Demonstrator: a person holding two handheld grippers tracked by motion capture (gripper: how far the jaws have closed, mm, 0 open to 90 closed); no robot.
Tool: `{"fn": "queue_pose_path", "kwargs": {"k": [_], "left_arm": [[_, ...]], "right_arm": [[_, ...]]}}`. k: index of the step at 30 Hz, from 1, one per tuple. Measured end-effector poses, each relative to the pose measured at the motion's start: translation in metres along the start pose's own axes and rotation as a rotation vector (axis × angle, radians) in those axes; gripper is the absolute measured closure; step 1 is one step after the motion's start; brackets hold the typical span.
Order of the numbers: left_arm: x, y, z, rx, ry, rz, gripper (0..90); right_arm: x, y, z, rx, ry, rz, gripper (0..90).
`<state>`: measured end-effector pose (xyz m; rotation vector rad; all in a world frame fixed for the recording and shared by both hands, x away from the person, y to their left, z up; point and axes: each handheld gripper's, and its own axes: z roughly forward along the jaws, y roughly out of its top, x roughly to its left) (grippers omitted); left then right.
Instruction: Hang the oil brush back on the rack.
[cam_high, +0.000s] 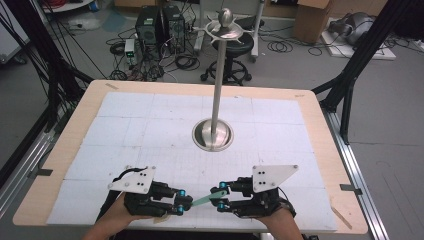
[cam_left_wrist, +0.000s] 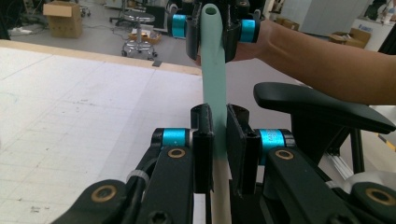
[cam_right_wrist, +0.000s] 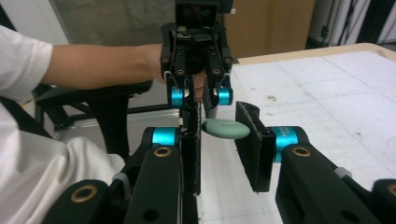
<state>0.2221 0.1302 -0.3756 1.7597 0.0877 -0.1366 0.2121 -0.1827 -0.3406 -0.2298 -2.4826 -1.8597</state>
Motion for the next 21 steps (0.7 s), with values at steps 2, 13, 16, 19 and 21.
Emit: {"fn": "queue_pose_path", "kwargs": {"k": [2,13,16,19,21], "left_arm": [[0.0,0.0,-0.001,0.002,-0.008,0.007,80.6],[-0.006,0.004,-0.006,-0.004,0.136,-0.026,53.5],[-0.01,0.006,-0.008,0.016,0.227,0.02,47.0],[-0.011,0.008,-0.008,0.059,0.287,0.054,42.4],[-0.01,0.009,-0.006,0.114,0.331,0.086,42.1]], "right_arm": [[0.001,0.002,0.001,0.001,0.021,0.0,74.3],[0.0,0.013,0.001,0.03,-0.022,0.082,75.7],[-0.004,0.014,0.001,0.034,-0.065,0.125,75.7],[-0.007,0.016,0.004,0.056,-0.113,0.165,75.6],[-0.008,0.017,0.008,0.069,-0.137,0.197,75.6]]}}
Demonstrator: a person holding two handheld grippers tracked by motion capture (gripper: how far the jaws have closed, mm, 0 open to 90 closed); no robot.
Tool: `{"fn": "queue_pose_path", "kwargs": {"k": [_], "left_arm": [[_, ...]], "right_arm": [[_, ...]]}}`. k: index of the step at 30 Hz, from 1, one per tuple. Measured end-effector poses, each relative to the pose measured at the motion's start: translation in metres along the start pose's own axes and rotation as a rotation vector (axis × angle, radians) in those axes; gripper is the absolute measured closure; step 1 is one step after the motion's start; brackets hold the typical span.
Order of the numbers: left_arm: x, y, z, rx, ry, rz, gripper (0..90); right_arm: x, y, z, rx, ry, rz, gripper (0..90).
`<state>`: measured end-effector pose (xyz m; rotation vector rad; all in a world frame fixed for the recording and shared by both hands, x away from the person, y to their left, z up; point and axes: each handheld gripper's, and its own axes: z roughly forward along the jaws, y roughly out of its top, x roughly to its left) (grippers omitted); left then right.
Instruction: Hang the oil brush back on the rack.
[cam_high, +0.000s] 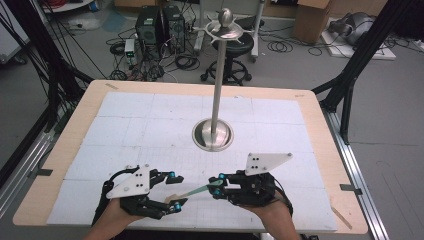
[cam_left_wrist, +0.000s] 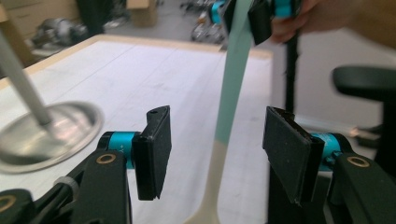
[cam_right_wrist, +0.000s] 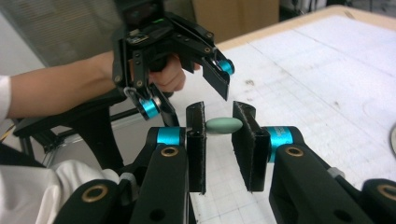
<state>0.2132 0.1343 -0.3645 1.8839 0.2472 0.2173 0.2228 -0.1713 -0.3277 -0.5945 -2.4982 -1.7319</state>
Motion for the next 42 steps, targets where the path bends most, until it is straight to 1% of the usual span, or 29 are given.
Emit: {"fn": "queue_pose_path", "kwargs": {"k": [1,2,3,4,5,6,9,10,13,15,16,18,20,21,22,23,24,25,27,28,29,32,34,35,36,37,38,40,42], "left_arm": [[0.0,0.001,0.004,0.035,0.032,0.016,42.0],[0.0,0.002,0.007,0.059,0.042,0.035,42.0],[0.0,0.003,0.009,0.072,0.05,0.045,42.3],[0.0,0.004,0.012,0.087,0.059,0.056,42.3],[0.0,0.004,0.015,0.091,0.068,0.059,43.4],[0.0,0.004,0.015,0.091,0.068,0.059,44.2],[-0.001,0.003,0.025,0.104,0.106,0.059,45.8],[-0.002,0.001,0.028,0.107,0.113,0.056,45.8],[-0.001,0.0,0.033,0.114,0.108,0.05,49.1],[-0.002,0.0,0.034,0.118,0.112,0.051,53.7],[-0.003,-0.002,0.035,0.115,0.124,0.043,57.7],[-0.002,-0.002,0.037,0.131,0.133,0.038,61.5],[-0.002,-0.003,0.038,0.129,0.146,0.025,63.3],[-0.003,-0.004,0.038,0.125,0.146,0.021,65.3],[-0.003,-0.004,0.038,0.125,0.146,0.021,67.6],[-0.005,-0.005,0.041,0.136,0.143,0.032,70.2],[-0.005,-0.005,0.041,0.136,0.143,0.032,71.8],[-0.006,-0.005,0.042,0.143,0.142,0.042,72.9],[-0.008,-0.006,0.043,0.145,0.14,0.048,76.4],[-0.009,-0.005,0.043,0.142,0.141,0.053,79.4],[-0.009,-0.005,0.043,0.142,0.138,0.052,81.3],[-0.009,-0.005,0.043,0.136,0.131,0.053,82.2],[-0.009,-0.005,0.043,0.121,0.11,0.038,83.2],[-0.009,-0.004,0.043,0.12,0.101,0.034,83.4],[-0.008,-0.004,0.043,0.095,0.079,0.006,83.5],[-0.008,-0.004,0.042,0.075,0.065,-0.013,83.6],[-0.007,-0.003,0.04,0.05,0.047,-0.038,83.7],[-0.004,-0.001,0.037,0.007,0.009,-0.072,83.7],[-0.002,0.0,0.033,-0.038,-0.033,-0.106,83.7]], "right_arm": [[-0.001,0.001,0.001,0.007,-0.011,0.018,75.6],[-0.001,0.001,0.002,0.009,-0.021,0.033,75.6],[-0.002,0.003,0.003,0.016,-0.037,0.061,75.5],[-0.003,0.004,0.003,0.02,-0.048,0.072,75.5],[-0.004,0.005,0.004,0.028,-0.066,0.091,75.5],[-0.004,0.005,0.004,0.028,-0.066,0.091,75.5],[-0.004,0.009,0.004,0.036,-0.096,0.152,75.4],[-0.004,0.009,0.004,0.036,-0.098,0.16,75.4],[-0.002,0.012,0.004,0.039,-0.097,0.163,75.4],[-0.002,0.013,0.003,0.045,-0.116,0.166,75.4],[-0.002,0.013,0.003,0.04,-0.115,0.173,75.4],[-0.003,0.013,0.003,0.04,-0.105,0.186,75.4],[-0.005,0.013,0.004,0.053,-0.124,0.194,75.4],[-0.005,0.013,0.004,0.05,-0.124,0.207,75.4],[-0.005,0.012,0.004,0.044,-0.126,0.22,75.4],[-0.006,0.012,0.004,0.04,-0.129,0.235,75.4],[-0.006,0.012,0.004,0.04,-0.129,0.235,75.4],[-0.007,0.011,0.004,0.042,-0.137,0.254,75.4],[-0.007,0.011,0.003,0.037,-0.143,0.252,75.4],[-0.006,0.011,0.003,0.035,-0.139,0.264,75.4],[-0.007,0.011,0.003,0.035,-0.137,0.256,75.4],[-0.005,0.013,0.004,0.038,-0.142,0.248,75.1],[-0.004,0.013,0.004,0.026,-0.143,0.242,73.7],[-0.003,0.014,0.003,0.01,-0.14,0.233,66.3],[-0.003,0.014,0.003,-0.002,-0.14,0.231,58.0],[-0.002,0.015,0.002,-0.03,-0.146,0.217,51.5],[-0.001,0.016,0.0,-0.056,-0.151,0.194,46.6],[0.001,0.015,-0.004,-0.11,-0.148,0.142,38.1],[0.002,0.012,-0.008,-0.168,-0.139,0.095,33.7]]}}
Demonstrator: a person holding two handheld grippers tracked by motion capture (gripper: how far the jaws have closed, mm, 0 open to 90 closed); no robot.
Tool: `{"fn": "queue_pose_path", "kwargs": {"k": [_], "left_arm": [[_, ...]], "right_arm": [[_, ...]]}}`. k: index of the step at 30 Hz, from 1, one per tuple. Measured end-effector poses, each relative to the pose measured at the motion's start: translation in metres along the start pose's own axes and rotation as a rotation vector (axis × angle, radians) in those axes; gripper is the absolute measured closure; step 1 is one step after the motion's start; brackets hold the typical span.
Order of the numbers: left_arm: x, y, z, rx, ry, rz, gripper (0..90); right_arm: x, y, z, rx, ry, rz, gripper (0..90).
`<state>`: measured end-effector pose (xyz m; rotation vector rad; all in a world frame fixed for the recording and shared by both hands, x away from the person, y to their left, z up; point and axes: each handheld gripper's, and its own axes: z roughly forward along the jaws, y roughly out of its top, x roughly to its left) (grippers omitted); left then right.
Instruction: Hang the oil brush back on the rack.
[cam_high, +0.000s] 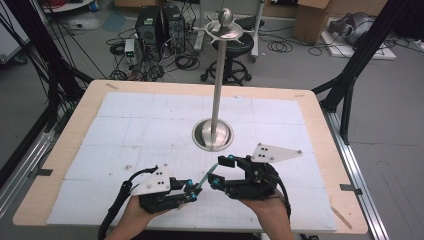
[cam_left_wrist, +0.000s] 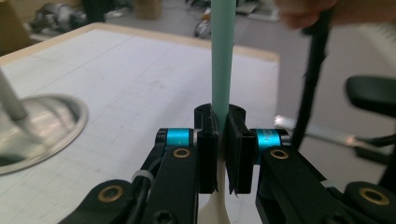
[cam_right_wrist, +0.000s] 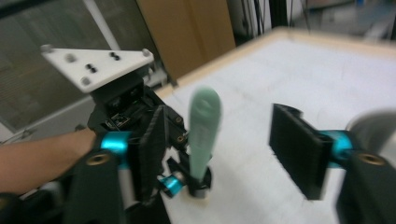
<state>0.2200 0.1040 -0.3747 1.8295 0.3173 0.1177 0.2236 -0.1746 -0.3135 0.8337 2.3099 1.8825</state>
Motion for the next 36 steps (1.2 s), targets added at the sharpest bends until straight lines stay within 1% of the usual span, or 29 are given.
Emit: {"fn": "queue_pose_path", "kwargs": {"k": [2,3,4,5,6,7,10,11,13,14,15,16,17,22,25,28,29,31,32,34,35,36], "left_arm": [[0.002,0.001,-0.004,-0.042,-0.045,-0.025,83.7],[0.003,0.001,-0.006,-0.061,-0.07,-0.032,83.7],[0.004,0.001,-0.007,-0.078,-0.091,-0.039,83.7],[0.004,0.002,-0.008,-0.089,-0.115,-0.042,83.7],[0.004,0.002,-0.009,-0.099,-0.13,-0.04,83.7],[0.004,0.002,-0.01,-0.107,-0.15,-0.039,83.6],[0.003,0.002,-0.012,-0.117,-0.19,-0.029,83.6],[0.003,0.002,-0.012,-0.117,-0.19,-0.029,83.6],[0.002,0.002,-0.012,-0.121,-0.23,-0.022,83.6],[0.002,0.002,-0.012,-0.121,-0.23,-0.022,83.6],[0.001,0.002,-0.013,-0.127,-0.246,-0.021,83.6],[0.001,0.002,-0.013,-0.127,-0.246,-0.021,83.6],[0.001,0.002,-0.014,-0.128,-0.264,-0.021,83.6],[0.001,0.003,-0.015,-0.14,-0.285,-0.031,83.6],[0.002,0.003,-0.014,-0.141,-0.298,-0.029,83.6],[0.002,0.003,-0.014,-0.145,-0.302,-0.027,83.6],[0.003,0.003,-0.015,-0.144,-0.299,-0.025,83.6],[0.003,0.003,-0.015,-0.143,-0.297,-0.031,83.1],[0.003,0.003,-0.016,-0.125,-0.275,-0.033,78.5],[0.005,0.003,-0.016,-0.106,-0.239,-0.048,64.1],[0.005,0.002,-0.017,-0.101,-0.214,-0.046,60.0],[0.006,0.001,-0.019,-0.096,-0.19,-0.041,57.0]], "right_arm": [[0.0,-0.004,-0.005,-0.056,0.05,-0.03,32.3],[0.0,-0.006,-0.007,-0.079,0.077,-0.036,32.4],[-0.001,-0.008,-0.008,-0.09,0.102,-0.047,33.0],[-0.001,-0.009,-0.008,-0.093,0.112,-0.066,33.0],[0.0,-0.01,-0.008,-0.103,0.126,-0.081,34.1],[0.0,-0.012,-0.008,-0.111,0.149,-0.09,34.9],[0.0,-0.013,-0.006,-0.12,0.193,-0.135,38.7],[0.0,-0.013,-0.004,-0.124,0.211,-0.146,40.4],[0.001,-0.012,-0.001,-0.129,0.245,-0.167,45.7],[0.001,-0.012,-0.001,-0.129,0.245,-0.167,45.7],[0.002,-0.011,0.003,-0.132,0.289,-0.182,50.6],[0.002,-0.011,0.004,-0.136,0.302,-0.184,52.4],[0.002,-0.01,0.006,-0.141,0.321,-0.19,55.6],[0.003,-0.01,0.013,-0.151,0.38,-0.2,64.9],[0.004,-0.01,0.016,-0.157,0.407,-0.208,69.5],[0.004,-0.009,0.018,-0.158,0.428,-0.212,78.5],[0.004,-0.009,0.018,-0.16,0.428,-0.211,80.2],[0.003,-0.009,0.019,-0.16,0.431,-0.204,80.6],[0.003,-0.01,0.02,-0.159,0.425,-0.197,82.2],[0.003,-0.01,0.02,-0.163,0.41,-0.19,82.5],[0.002,-0.009,0.02,-0.167,0.403,-0.175,82.7],[0.0,-0.009,0.02,-0.172,0.39,-0.146,82.7]]}}
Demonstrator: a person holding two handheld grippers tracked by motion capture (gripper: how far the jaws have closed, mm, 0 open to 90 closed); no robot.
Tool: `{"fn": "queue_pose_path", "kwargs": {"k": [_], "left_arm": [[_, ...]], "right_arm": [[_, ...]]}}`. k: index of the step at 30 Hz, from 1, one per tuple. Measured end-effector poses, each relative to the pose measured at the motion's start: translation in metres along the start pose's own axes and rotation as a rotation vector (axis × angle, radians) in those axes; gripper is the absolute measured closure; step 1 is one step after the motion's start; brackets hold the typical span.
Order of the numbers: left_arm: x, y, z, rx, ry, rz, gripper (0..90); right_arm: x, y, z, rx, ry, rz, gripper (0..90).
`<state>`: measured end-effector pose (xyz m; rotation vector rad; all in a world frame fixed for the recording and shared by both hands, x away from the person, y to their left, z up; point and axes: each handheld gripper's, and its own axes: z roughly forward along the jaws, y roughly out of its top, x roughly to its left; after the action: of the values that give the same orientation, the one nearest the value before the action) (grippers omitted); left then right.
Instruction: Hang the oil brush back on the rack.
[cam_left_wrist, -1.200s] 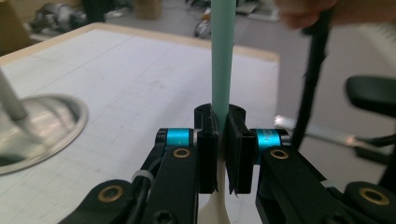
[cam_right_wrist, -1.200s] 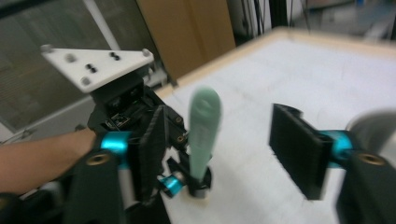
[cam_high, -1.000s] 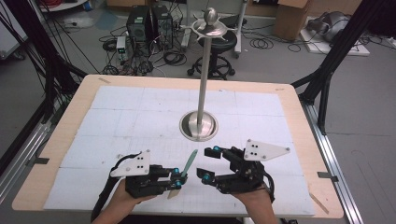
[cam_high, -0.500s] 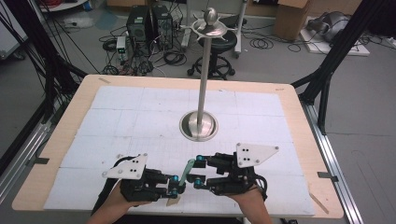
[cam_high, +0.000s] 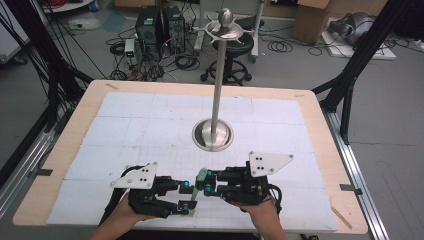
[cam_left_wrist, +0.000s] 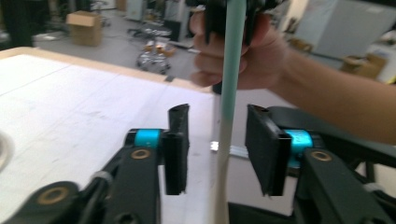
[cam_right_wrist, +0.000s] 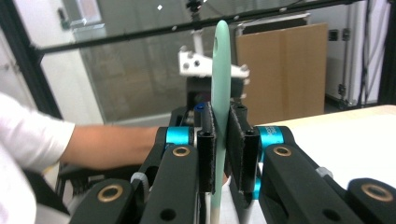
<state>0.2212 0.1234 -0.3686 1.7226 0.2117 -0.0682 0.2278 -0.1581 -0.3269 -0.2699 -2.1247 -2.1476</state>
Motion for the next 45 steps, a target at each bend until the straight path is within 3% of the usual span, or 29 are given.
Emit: {"fn": "queue_pose_path", "kwargs": {"k": [3,5,6,7,8,9,11,12,16,26,35,45], "left_arm": [[0.003,0.0,-0.014,-0.02,0.068,-0.001,45.5],[0.003,-0.001,-0.027,-0.053,0.12,0.003,43.7],[0.003,-0.001,-0.027,-0.053,0.12,0.003,42.0],[0.005,-0.003,-0.039,-0.075,0.173,0.0,40.7],[0.005,-0.003,-0.039,-0.075,0.173,0.0,39.2],[0.007,-0.006,-0.051,-0.069,0.261,0.012,37.4],[0.009,-0.011,-0.063,-0.068,0.35,0.026,33.0],[0.009,-0.011,-0.063,-0.068,0.35,0.026,29.4],[0.018,-0.024,-0.083,-0.093,0.472,-0.005,18.9],[0.025,-0.031,-0.103,-0.106,0.523,-0.025,21.0],[0.027,-0.036,-0.113,-0.116,0.544,-0.042,22.7],[0.028,-0.039,-0.115,-0.121,0.543,-0.044,22.9]], "right_arm": [[-0.005,0.003,-0.004,-0.027,-0.051,0.042,82.8],[-0.008,0.006,-0.007,-0.035,-0.093,0.056,82.8],[-0.01,0.009,-0.009,-0.033,-0.126,0.062,82.8],[-0.011,0.011,-0.01,-0.035,-0.149,0.061,82.8],[-0.012,0.013,-0.011,-0.04,-0.168,0.06,82.8],[-0.014,0.017,-0.012,-0.041,-0.196,0.065,82.8],[-0.015,0.023,-0.012,-0.034,-0.227,0.063,82.8],[-0.015,0.023,-0.012,-0.034,-0.227,0.063,82.8],[-0.024,0.044,-0.009,-0.008,-0.308,0.067,82.8],[-0.045,0.096,0.014,0.036,-0.396,0.022,82.8],[-0.066,0.121,0.025,0.071,-0.44,0.017,82.8],[-0.078,0.151,0.031,0.086,-0.503,0.012,82.9]]}}
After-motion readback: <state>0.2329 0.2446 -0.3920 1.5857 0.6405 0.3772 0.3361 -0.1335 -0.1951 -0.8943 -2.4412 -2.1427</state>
